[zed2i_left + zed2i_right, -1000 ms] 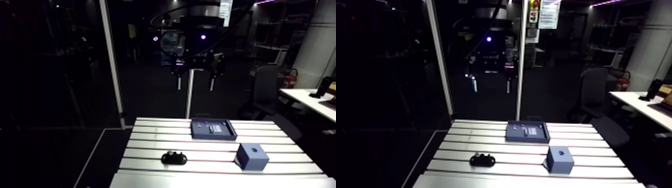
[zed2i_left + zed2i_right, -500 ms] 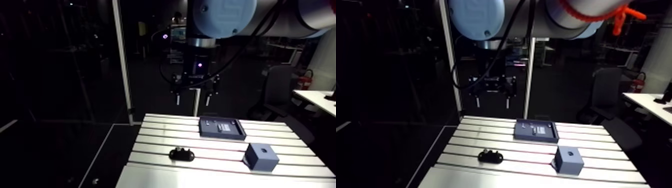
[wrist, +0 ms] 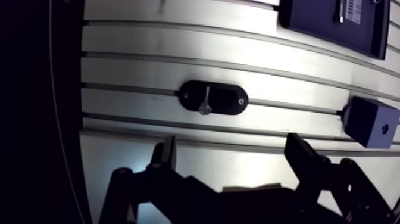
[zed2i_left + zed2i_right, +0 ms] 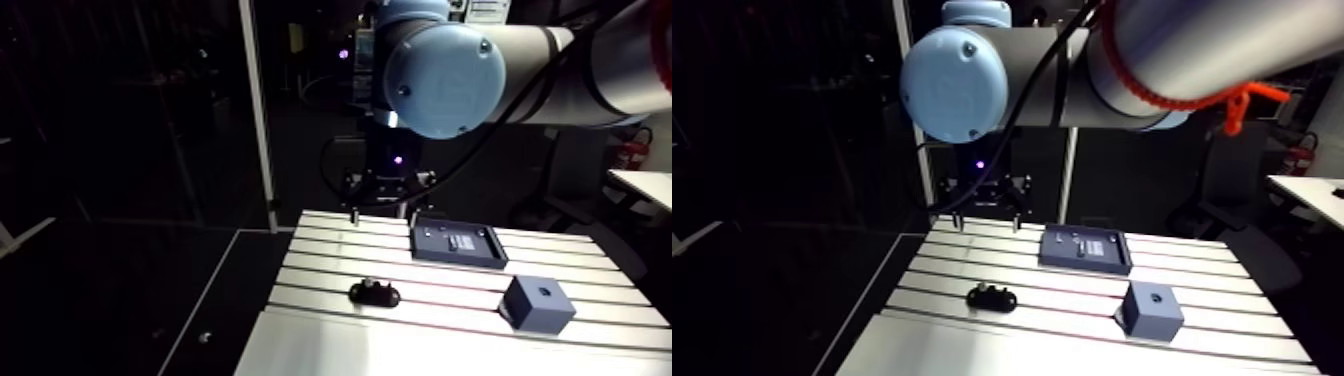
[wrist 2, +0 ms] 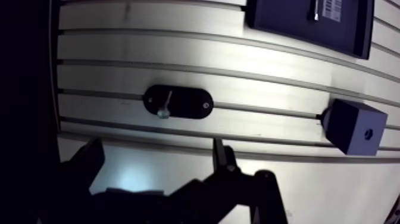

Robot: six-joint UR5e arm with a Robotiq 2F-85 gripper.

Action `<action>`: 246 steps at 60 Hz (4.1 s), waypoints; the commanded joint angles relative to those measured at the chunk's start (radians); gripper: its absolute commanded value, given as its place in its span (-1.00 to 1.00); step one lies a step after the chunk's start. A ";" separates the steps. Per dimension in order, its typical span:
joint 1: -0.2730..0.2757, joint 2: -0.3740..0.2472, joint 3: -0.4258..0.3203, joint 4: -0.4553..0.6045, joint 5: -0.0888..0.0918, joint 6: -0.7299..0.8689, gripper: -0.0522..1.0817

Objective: Pick up the M10 bolt and insert it into the hex recess until seated.

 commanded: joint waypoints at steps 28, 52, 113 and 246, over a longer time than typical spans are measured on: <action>0.024 0.046 0.136 -0.273 -0.030 -0.085 -0.87; 0.022 0.053 0.198 -0.369 -0.030 -0.121 -0.85; 0.027 0.099 0.245 -0.443 -0.029 -0.105 -0.35; 0.034 0.143 0.266 -0.511 -0.032 -0.110 0.02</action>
